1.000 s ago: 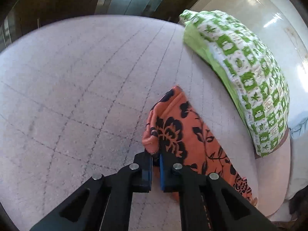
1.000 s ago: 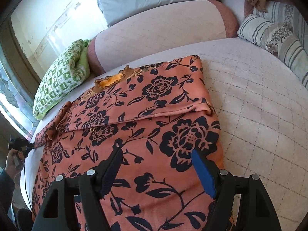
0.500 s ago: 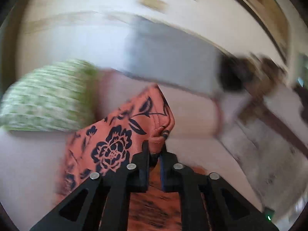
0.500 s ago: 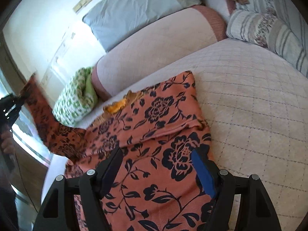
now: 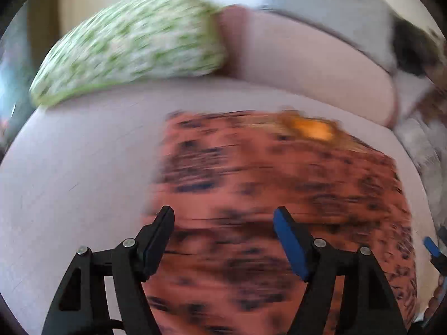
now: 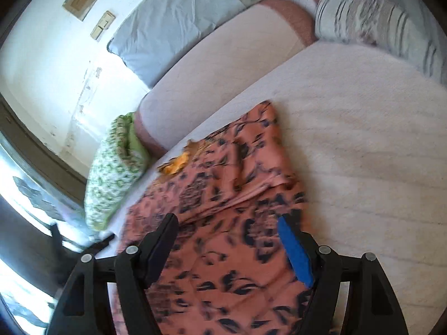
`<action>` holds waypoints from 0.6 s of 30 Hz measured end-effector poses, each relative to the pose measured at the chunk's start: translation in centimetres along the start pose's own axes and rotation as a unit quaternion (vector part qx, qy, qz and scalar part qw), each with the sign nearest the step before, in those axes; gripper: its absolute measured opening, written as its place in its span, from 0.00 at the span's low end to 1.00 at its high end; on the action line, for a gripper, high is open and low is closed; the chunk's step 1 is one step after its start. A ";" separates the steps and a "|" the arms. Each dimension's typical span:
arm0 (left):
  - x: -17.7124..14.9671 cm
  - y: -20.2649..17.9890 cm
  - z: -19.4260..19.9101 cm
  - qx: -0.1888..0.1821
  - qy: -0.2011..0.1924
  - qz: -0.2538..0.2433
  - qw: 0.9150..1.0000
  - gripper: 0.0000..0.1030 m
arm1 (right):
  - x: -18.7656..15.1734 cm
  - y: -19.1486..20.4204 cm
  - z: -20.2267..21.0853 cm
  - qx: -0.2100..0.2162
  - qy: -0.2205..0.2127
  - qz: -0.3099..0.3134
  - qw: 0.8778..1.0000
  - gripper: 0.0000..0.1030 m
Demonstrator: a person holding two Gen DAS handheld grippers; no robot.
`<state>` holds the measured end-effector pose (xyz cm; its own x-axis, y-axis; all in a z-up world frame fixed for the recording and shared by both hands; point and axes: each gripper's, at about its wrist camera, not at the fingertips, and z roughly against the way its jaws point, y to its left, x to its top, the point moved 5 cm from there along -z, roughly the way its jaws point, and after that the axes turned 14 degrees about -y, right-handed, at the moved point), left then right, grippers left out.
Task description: Fold small clothes
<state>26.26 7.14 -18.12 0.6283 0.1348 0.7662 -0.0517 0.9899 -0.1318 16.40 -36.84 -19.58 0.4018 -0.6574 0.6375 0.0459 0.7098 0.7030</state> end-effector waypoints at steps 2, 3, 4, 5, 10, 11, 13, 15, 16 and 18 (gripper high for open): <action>-0.2 3.1 -0.8 0.002 0.012 0.030 0.999 0.72 | 0.9 1.2 -1.8 0.008 0.016 0.011 1.000 0.75; -0.2 4.4 -1.4 -0.009 0.021 0.052 0.998 0.72 | 1.3 1.5 -2.9 0.011 0.028 0.013 0.999 0.75; -0.3 5.0 -1.6 -0.018 0.025 0.065 0.997 0.72 | 1.8 1.7 -4.3 0.008 0.038 0.012 0.999 0.75; -0.3 5.5 -2.0 -0.025 0.026 0.078 0.996 0.70 | 2.3 1.7 -5.9 -0.002 0.051 0.013 0.999 0.75; -0.7 5.7 -4.3 -0.044 0.052 0.104 0.992 0.40 | 2.2 0.7 -12.1 -0.048 0.111 0.037 0.992 0.75; -0.8 5.8 -4.9 -0.032 0.050 0.093 0.994 0.18 | 1.8 0.2 -12.8 -0.059 0.121 0.038 0.990 0.75; -0.4 6.2 -5.1 -0.047 0.053 0.099 0.993 0.10 | 1.1 -0.2 -13.4 -0.069 0.131 0.042 0.988 0.74; 0.0 6.8 -4.5 -0.039 0.041 0.084 0.995 0.07 | 1.1 0.5 -13.1 -0.067 0.125 0.060 0.988 0.74; 0.0 6.7 -4.6 -0.040 0.042 0.082 0.995 0.07 | 1.1 1.1 -13.0 -0.061 0.124 0.068 0.988 0.74; -0.2 6.7 -4.9 -0.043 0.050 0.082 0.994 0.07 | 1.5 2.1 -12.6 -0.055 0.118 0.085 0.988 0.74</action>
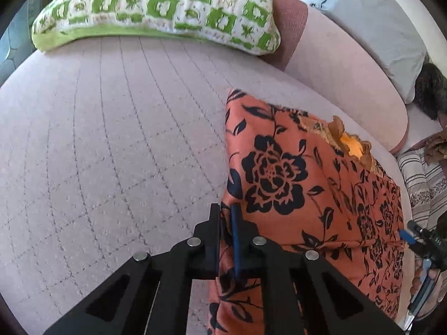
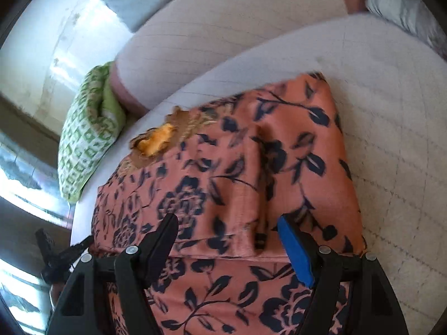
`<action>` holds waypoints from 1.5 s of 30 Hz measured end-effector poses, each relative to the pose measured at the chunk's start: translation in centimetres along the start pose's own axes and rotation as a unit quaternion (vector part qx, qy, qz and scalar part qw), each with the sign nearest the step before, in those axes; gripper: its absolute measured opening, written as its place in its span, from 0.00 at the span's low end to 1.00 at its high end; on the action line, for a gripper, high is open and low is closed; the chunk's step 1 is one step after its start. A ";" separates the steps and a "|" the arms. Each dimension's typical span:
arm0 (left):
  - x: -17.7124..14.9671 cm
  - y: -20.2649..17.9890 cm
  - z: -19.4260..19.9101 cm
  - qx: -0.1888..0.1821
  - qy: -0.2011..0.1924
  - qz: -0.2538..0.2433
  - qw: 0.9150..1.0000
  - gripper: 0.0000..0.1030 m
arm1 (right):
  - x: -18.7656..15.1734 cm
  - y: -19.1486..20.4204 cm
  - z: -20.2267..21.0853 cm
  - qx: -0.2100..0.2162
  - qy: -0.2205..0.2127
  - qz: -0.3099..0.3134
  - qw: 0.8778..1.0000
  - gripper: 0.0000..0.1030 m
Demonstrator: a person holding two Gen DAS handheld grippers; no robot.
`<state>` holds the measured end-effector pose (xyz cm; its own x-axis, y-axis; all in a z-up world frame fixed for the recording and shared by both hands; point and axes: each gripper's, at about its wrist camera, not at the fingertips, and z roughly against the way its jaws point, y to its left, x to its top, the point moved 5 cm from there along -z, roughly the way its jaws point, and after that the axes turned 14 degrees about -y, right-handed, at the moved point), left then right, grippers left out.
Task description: Fold small clothes
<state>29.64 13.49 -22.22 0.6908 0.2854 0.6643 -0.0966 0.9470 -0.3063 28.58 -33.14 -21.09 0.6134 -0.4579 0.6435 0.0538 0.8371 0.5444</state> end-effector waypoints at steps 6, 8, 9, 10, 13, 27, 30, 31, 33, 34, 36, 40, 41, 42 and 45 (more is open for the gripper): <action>1.2 -0.6 2.2 -0.006 -0.028 0.010 1.000 0.37 | 1.8 -0.2 -0.5 -0.012 -0.005 -0.005 1.000 0.76; 1.9 -1.5 2.6 -0.014 -0.050 0.004 0.999 0.46 | 2.1 -0.1 -1.2 -0.017 0.000 0.002 1.000 0.76; 2.0 -2.1 2.3 -0.016 -0.053 -0.006 0.998 0.46 | 2.2 -0.1 -1.7 -0.022 0.002 0.004 1.000 0.76; 2.0 -2.6 1.8 -0.018 -0.048 -0.012 0.999 0.46 | 2.2 -0.1 -2.2 -0.025 0.005 0.005 1.000 0.76; 0.8 -2.9 -0.7 0.020 -0.006 -0.040 0.999 0.17 | 2.1 0.1 -3.6 -0.038 0.009 0.027 0.999 0.69; 1.3 -2.5 1.1 0.016 -0.039 -0.059 0.997 0.20 | 2.3 0.2 -4.1 -0.126 -0.024 0.153 0.980 0.61; 2.7 -4.4 2.1 -0.007 -0.063 -0.076 0.995 0.20 | 3.5 1.2 -1.9 -0.124 -0.070 0.156 0.977 0.78; 3.1 -5.3 2.1 -0.016 -0.068 -0.084 0.994 0.20 | 3.9 1.6 -1.3 -0.118 -0.081 0.160 0.977 0.78; 3.4 -6.6 1.8 -0.026 -0.066 -0.102 0.992 0.20 | 5.0 3.2 -0.3 -0.069 -0.101 0.141 0.982 0.78; 3.3 -7.0 1.4 -0.033 -0.059 -0.105 0.992 0.20 | 5.4 4.0 -0.4 -0.031 -0.096 0.125 0.987 0.78; 2.3 -7.0 -0.5 -0.025 -0.026 -0.111 0.993 0.21 | 5.3 5.0 -1.5 0.054 -0.062 0.081 0.993 0.78; 0.7 -6.2 -1.7 0.008 -0.016 -0.138 0.990 0.20 | 2.9 0.5 -7.9 0.004 0.035 0.014 0.999 0.71; 0.8 -6.4 -0.9 0.022 -0.020 -0.149 0.988 0.21 | 3.4 -0.4 -7.5 0.017 0.012 -0.018 1.000 0.69; 1.1 -6.5 0.0 0.020 -0.033 -0.153 0.987 0.22 | 4.0 -0.1 -6.4 0.023 -0.008 -0.029 0.999 0.69; 1.6 -7.2 2.5 -0.009 -0.068 -0.151 0.986 0.45 | 4.5 2.4 -4.1 0.079 -0.034 -0.018 0.996 0.77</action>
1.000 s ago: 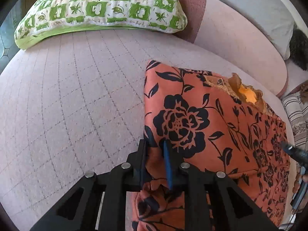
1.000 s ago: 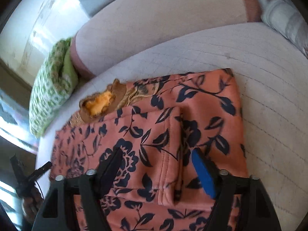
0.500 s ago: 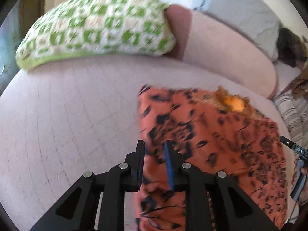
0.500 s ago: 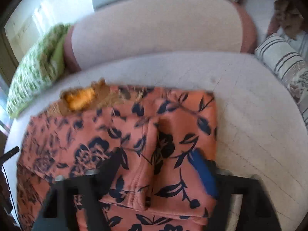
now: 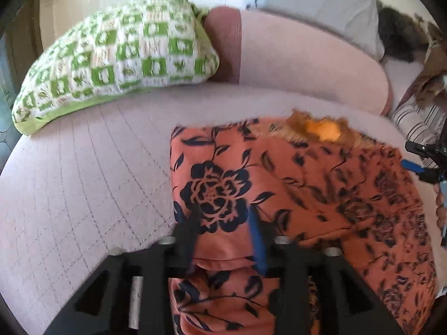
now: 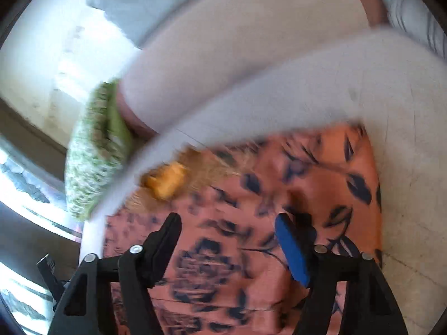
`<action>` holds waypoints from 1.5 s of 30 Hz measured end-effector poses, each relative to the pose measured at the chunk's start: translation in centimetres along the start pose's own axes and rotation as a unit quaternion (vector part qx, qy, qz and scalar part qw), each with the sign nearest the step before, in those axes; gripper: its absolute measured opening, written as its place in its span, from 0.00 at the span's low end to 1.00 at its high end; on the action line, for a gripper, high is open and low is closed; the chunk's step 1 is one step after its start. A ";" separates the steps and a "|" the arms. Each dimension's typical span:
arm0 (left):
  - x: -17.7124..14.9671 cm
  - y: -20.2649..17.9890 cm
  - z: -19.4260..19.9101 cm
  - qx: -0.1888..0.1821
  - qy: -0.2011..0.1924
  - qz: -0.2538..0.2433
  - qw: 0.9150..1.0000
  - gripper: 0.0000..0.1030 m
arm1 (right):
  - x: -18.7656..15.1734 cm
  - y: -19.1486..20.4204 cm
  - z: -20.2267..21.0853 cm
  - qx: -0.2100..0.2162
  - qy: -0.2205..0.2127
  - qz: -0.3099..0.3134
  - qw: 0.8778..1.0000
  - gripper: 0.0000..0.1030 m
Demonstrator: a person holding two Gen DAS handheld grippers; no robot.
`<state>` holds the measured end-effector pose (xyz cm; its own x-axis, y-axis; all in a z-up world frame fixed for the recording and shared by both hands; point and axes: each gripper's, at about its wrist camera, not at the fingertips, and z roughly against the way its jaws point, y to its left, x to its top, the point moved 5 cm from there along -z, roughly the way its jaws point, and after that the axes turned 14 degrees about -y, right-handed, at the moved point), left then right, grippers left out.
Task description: Fold small clothes
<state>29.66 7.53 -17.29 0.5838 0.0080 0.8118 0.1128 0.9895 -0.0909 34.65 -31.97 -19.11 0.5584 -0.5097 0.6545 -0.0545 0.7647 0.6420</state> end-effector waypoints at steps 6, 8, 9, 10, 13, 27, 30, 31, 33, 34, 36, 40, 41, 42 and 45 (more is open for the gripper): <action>-1.9 0.1 -1.7 0.032 0.045 -0.023 0.998 0.46 | -2.0 -2.4 -1.2 -0.048 0.049 -0.002 0.998 0.67; -1.1 -0.2 -0.3 0.003 0.020 0.000 1.000 0.46 | -1.6 0.2 0.7 -0.038 0.026 0.039 0.998 0.72; -0.6 -0.6 0.2 -0.009 0.013 0.002 1.000 0.46 | -2.0 1.9 1.5 -0.012 0.029 0.055 0.998 0.73; -0.1 -1.3 0.4 -0.023 0.009 0.002 1.000 0.46 | -2.6 3.1 1.9 0.016 0.036 0.059 0.997 0.74; -0.1 -3.1 -1.1 -0.051 0.027 -0.004 0.998 0.47 | -5.2 3.8 1.0 0.046 0.076 0.075 0.993 0.77; -2.2 2.3 2.2 0.021 0.056 0.050 0.997 0.57 | -5.6 -1.1 -0.5 -0.038 0.074 -0.009 0.997 0.58; -2.8 3.4 4.7 0.022 0.034 0.068 0.997 0.57 | -4.9 2.8 1.3 0.009 0.039 0.035 0.999 0.79; -3.2 3.6 5.7 0.021 0.029 0.079 0.996 0.57 | -5.2 3.1 1.3 0.006 0.043 0.051 0.998 0.82; -4.3 3.9 7.6 0.009 0.031 0.108 0.994 0.58 | -7.0 0.1 -1.1 -0.065 0.096 0.060 0.991 0.81; -5.2 4.0 8.8 0.003 0.034 0.122 0.992 0.58 | -7.3 -0.2 -1.3 -0.055 0.089 0.042 0.994 0.79; -6.5 3.9 11.3 -0.006 0.031 0.138 0.990 0.58 | -6.3 1.4 1.4 -0.060 0.057 0.036 0.996 0.80; -9.3 3.2 15.7 -0.015 0.016 0.145 0.989 0.62 | -6.8 4.7 9.6 -0.043 0.000 0.097 0.994 0.80; -10.3 3.1 17.0 -0.018 0.019 0.146 0.989 0.62 | -6.7 4.9 10.7 -0.044 -0.003 0.105 0.994 0.80; -11.2 3.0 18.0 -0.018 0.024 0.148 0.989 0.62 | -7.2 4.6 13.2 -0.051 -0.002 0.109 0.993 0.80; -13.2 2.6 20.1 -0.024 0.029 0.137 0.990 0.62 | -9.8 3.2 19.2 -0.072 0.033 0.106 0.991 0.80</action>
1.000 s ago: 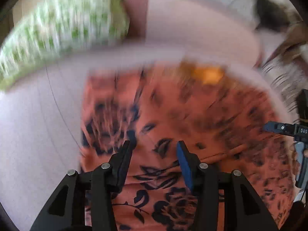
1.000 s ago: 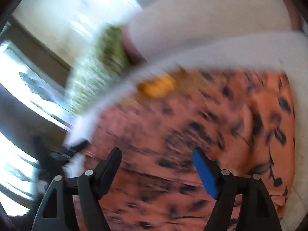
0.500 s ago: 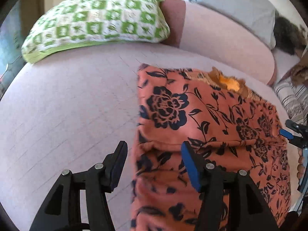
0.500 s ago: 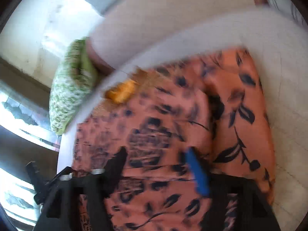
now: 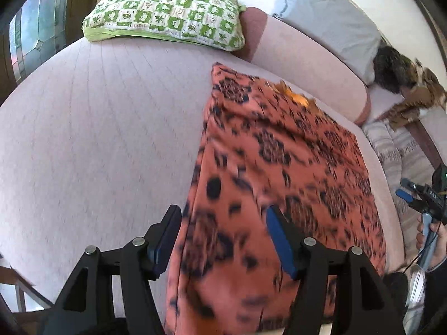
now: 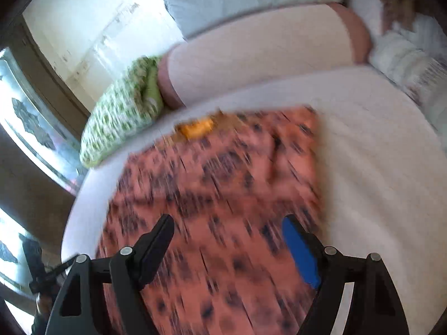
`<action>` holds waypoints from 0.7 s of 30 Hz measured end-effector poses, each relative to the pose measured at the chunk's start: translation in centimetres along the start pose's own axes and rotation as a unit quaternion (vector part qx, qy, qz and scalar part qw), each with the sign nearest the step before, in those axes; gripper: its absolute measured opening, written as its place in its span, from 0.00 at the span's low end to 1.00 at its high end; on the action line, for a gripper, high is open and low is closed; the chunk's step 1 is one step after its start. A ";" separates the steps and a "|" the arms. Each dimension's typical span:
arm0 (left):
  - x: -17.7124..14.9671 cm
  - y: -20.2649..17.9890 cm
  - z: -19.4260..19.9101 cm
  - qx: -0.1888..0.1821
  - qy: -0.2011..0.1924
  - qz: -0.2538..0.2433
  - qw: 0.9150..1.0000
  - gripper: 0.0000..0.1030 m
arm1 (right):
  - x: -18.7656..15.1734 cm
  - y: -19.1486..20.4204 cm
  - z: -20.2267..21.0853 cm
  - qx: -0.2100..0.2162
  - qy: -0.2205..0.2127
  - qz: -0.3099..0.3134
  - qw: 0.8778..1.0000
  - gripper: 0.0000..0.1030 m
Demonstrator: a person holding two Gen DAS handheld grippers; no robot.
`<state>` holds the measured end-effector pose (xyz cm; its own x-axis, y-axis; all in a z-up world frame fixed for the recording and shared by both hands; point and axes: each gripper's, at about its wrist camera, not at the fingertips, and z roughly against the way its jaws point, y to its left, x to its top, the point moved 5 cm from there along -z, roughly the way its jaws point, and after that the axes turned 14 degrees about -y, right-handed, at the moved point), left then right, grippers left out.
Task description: Fold small clothes
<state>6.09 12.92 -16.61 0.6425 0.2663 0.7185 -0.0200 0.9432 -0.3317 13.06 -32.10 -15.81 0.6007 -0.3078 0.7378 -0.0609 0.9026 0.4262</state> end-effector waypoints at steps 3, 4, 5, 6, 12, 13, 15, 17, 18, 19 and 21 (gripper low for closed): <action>-2.0 0.5 1.4 0.007 0.007 -0.009 1.000 0.62 | -5.8 -2.9 2.9 -0.030 0.064 -0.002 0.997 0.80; -2.6 0.6 1.7 0.008 0.013 -0.012 1.000 0.62 | -7.0 -4.2 4.4 -0.034 0.079 -0.002 0.996 0.80; -3.1 0.7 1.8 0.007 0.019 -0.012 1.000 0.62 | -9.1 -5.1 5.0 -0.038 0.105 -0.012 0.994 0.80; -3.6 0.8 1.8 0.003 0.026 -0.010 1.000 0.62 | -10.4 -6.0 5.3 -0.037 0.124 -0.024 0.991 0.80; -5.7 1.6 1.7 0.021 0.041 0.002 0.999 0.62 | -14.9 -7.4 6.1 -0.033 0.148 -0.051 0.987 0.79; -5.9 1.7 1.7 0.026 0.043 0.003 0.999 0.62 | -15.2 -7.4 6.1 -0.032 0.150 -0.055 0.987 0.76; -6.3 1.8 2.0 0.030 0.050 0.012 0.998 0.62 | -15.6 -7.2 5.9 -0.044 0.153 -0.048 0.986 0.69; -6.4 1.6 2.8 0.025 0.044 0.018 0.999 0.62 | -15.5 -6.6 6.4 -0.045 0.151 -0.062 0.986 0.51; -6.4 1.3 3.3 0.020 0.038 0.014 0.999 0.62 | -15.5 -6.5 6.7 -0.050 0.147 -0.062 0.986 0.51; -6.5 1.1 3.5 0.017 0.034 0.008 0.999 0.62 | -15.5 -6.4 6.8 -0.053 0.144 -0.061 0.986 0.51; -7.0 1.2 3.0 0.022 0.045 0.004 0.999 0.62 | -15.9 -7.0 6.7 -0.066 0.145 -0.071 0.985 0.53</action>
<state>-0.68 12.77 -20.17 0.7078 0.2565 0.6582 -0.0576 0.9496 -0.3081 -1.42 -35.55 -27.06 0.7998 -0.3521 0.4862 0.1332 0.8938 0.4282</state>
